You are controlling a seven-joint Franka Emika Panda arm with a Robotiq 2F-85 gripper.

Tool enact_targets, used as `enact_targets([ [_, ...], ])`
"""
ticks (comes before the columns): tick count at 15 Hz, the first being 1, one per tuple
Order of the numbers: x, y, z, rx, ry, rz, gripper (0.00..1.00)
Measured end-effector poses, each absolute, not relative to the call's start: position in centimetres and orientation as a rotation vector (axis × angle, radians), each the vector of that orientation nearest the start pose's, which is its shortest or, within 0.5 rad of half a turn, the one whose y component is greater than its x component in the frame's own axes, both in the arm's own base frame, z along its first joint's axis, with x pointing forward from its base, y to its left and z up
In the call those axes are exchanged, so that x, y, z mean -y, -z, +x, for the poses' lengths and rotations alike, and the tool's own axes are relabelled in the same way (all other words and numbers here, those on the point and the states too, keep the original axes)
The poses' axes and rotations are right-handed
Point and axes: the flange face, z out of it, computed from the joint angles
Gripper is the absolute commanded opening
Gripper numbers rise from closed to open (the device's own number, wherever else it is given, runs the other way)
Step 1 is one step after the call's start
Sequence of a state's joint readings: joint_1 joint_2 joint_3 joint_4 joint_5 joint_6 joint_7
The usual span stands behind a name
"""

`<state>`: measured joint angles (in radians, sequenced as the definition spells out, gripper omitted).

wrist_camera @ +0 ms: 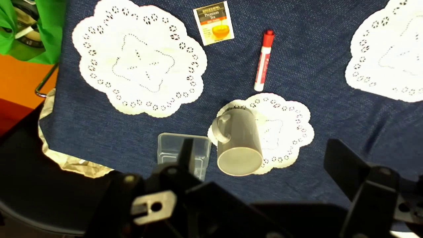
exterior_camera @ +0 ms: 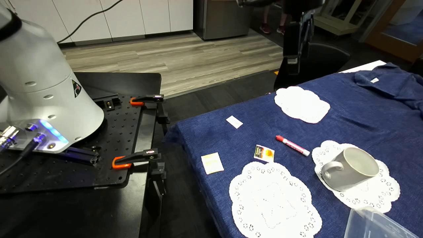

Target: Place the marker in the mug

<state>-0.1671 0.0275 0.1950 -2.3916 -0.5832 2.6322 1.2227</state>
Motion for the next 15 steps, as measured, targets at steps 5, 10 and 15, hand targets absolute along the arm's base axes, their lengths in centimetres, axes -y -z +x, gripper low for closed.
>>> enact_targets([
  [5, -2.6, -29.4, 52.9, -1.158, 0.518, -3.039, 1.0],
  [10, -2.0, -29.6, 53.1, -1.201, 0.513, -3.017, 1.0],
  [15, 0.7, -27.4, 55.7, -1.401, 0.428, -2.912, 1.0],
])
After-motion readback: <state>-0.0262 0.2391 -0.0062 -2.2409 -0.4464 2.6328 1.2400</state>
